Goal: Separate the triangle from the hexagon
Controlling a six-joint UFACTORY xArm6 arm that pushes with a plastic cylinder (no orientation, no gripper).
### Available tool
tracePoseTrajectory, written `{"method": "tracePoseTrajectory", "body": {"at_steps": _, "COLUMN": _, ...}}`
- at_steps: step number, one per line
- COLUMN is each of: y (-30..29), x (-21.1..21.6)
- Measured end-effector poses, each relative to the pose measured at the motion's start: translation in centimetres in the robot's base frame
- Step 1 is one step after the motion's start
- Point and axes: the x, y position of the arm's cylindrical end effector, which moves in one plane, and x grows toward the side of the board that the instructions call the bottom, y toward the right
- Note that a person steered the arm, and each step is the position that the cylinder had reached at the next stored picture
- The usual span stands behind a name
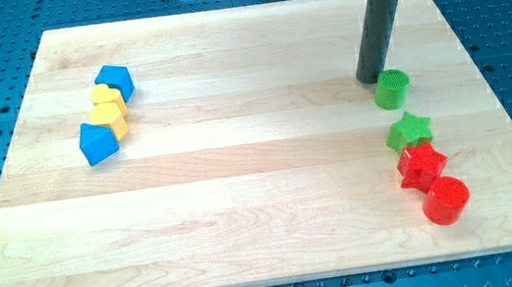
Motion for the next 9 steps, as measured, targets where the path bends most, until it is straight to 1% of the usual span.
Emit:
{"method": "tracePoseTrajectory", "body": {"at_steps": 2, "y": -0.2, "x": 4.7}}
{"method": "tracePoseTrajectory", "body": {"at_steps": 3, "y": -6.6, "x": 2.8}}
{"method": "tracePoseTrajectory", "body": {"at_steps": 4, "y": -15.4, "x": 7.4}}
{"method": "tracePoseTrajectory", "body": {"at_steps": 5, "y": -25.7, "x": 11.7}}
{"method": "tracePoseTrajectory", "body": {"at_steps": 6, "y": -38.5, "x": 8.4}}
{"method": "tracePoseTrajectory", "body": {"at_steps": 7, "y": -38.6, "x": 4.2}}
{"method": "tracePoseTrajectory", "body": {"at_steps": 8, "y": -34.1, "x": 3.7}}
{"method": "tracePoseTrajectory", "body": {"at_steps": 9, "y": -39.8, "x": 4.6}}
